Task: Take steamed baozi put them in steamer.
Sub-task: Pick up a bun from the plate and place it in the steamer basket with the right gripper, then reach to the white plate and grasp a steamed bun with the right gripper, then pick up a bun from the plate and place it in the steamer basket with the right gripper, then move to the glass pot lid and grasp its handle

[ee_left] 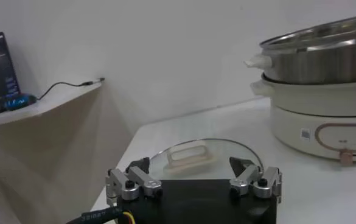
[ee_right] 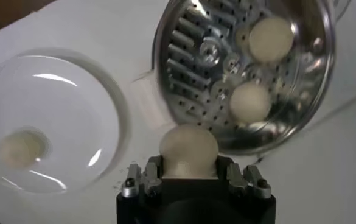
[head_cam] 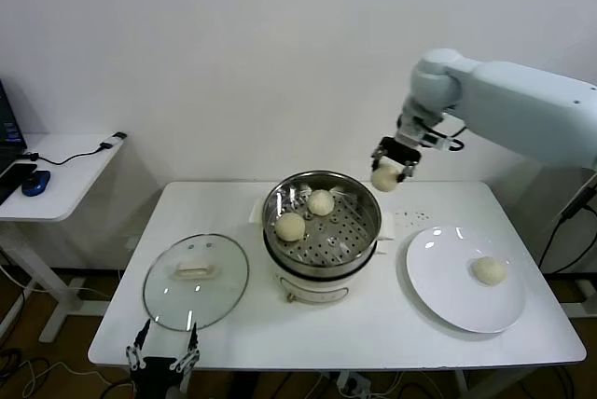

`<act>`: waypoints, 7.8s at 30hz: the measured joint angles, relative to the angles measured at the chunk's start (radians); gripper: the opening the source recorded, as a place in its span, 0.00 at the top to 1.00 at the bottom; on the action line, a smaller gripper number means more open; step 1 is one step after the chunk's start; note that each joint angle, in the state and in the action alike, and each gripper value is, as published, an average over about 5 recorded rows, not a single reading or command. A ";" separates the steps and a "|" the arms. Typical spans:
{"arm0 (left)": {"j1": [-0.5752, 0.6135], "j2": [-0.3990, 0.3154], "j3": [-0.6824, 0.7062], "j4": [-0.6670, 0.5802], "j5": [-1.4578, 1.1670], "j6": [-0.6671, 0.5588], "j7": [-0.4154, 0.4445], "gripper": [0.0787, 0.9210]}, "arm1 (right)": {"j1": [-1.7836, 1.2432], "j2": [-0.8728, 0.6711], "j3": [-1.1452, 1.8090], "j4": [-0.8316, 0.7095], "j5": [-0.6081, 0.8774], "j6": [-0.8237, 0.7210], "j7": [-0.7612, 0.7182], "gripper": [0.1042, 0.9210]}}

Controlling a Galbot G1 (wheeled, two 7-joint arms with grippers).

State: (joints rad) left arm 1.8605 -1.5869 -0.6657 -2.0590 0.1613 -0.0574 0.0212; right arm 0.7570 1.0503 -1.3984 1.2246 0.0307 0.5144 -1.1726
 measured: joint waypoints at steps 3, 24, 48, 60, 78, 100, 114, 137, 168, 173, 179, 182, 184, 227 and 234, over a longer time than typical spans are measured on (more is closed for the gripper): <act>-0.004 0.001 0.000 0.002 0.003 0.002 0.000 0.12 | -0.022 0.047 0.007 0.024 -0.027 0.021 0.003 0.42; -0.027 -0.005 0.014 0.029 0.018 0.013 -0.009 0.12 | -0.211 0.162 0.006 0.096 -0.172 0.093 0.034 0.41; -0.034 0.005 0.029 0.015 0.021 0.019 -0.006 0.12 | -0.076 0.051 -0.037 0.040 0.003 -0.025 0.084 0.12; -0.036 0.003 0.047 0.017 0.034 0.013 -0.004 0.12 | 0.010 -0.212 -0.150 0.007 0.304 -0.421 0.134 0.12; -0.016 -0.002 0.033 0.015 0.034 0.010 -0.007 0.12 | -0.446 -0.488 0.223 -0.177 0.086 -0.537 0.072 0.12; -0.025 -0.003 0.029 0.040 0.046 0.018 -0.010 0.12 | -0.742 -0.367 0.555 -0.453 -0.123 -0.462 0.036 0.12; -0.035 -0.004 0.034 0.045 0.059 0.022 -0.011 0.12 | -0.751 -0.323 0.576 -0.514 -0.146 -0.444 0.009 0.36; -0.023 -0.001 0.048 0.028 0.043 0.015 -0.013 0.12 | -0.242 -0.245 0.060 -0.349 0.342 -0.592 0.025 0.46; -0.015 0.020 0.066 0.026 0.059 0.003 -0.062 0.12 | 0.054 0.217 -0.467 -0.112 0.926 -0.793 0.258 0.45; -0.022 0.020 0.066 0.039 0.059 0.003 -0.062 0.12 | 0.018 0.229 -0.491 -0.122 0.930 -0.799 0.279 0.45; -0.030 0.020 0.066 0.052 0.059 0.003 -0.062 0.12 | -0.012 0.235 -0.500 -0.136 0.932 -0.803 0.293 0.45; -0.034 0.020 0.066 0.057 0.059 0.004 -0.062 0.12 | -0.018 0.237 -0.500 -0.139 0.931 -0.806 0.297 0.42; -0.037 0.020 0.066 0.059 0.060 0.005 -0.062 0.12 | -0.019 0.238 -0.499 -0.140 0.931 -0.807 0.297 0.36; 0.006 0.010 0.048 -0.018 0.104 -0.034 -0.051 0.12 | -0.520 -0.471 0.297 0.284 0.890 -0.380 0.789 0.12; 0.007 0.006 0.040 -0.051 0.118 -0.025 -0.047 0.12 | -0.965 -0.505 0.764 0.355 0.836 -0.326 0.906 0.12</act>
State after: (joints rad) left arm 1.8673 -1.5805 -0.6260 -2.1099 0.2788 -0.0825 -0.0260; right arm -0.2080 0.5449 -0.6342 1.5799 0.8667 0.1881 -0.2666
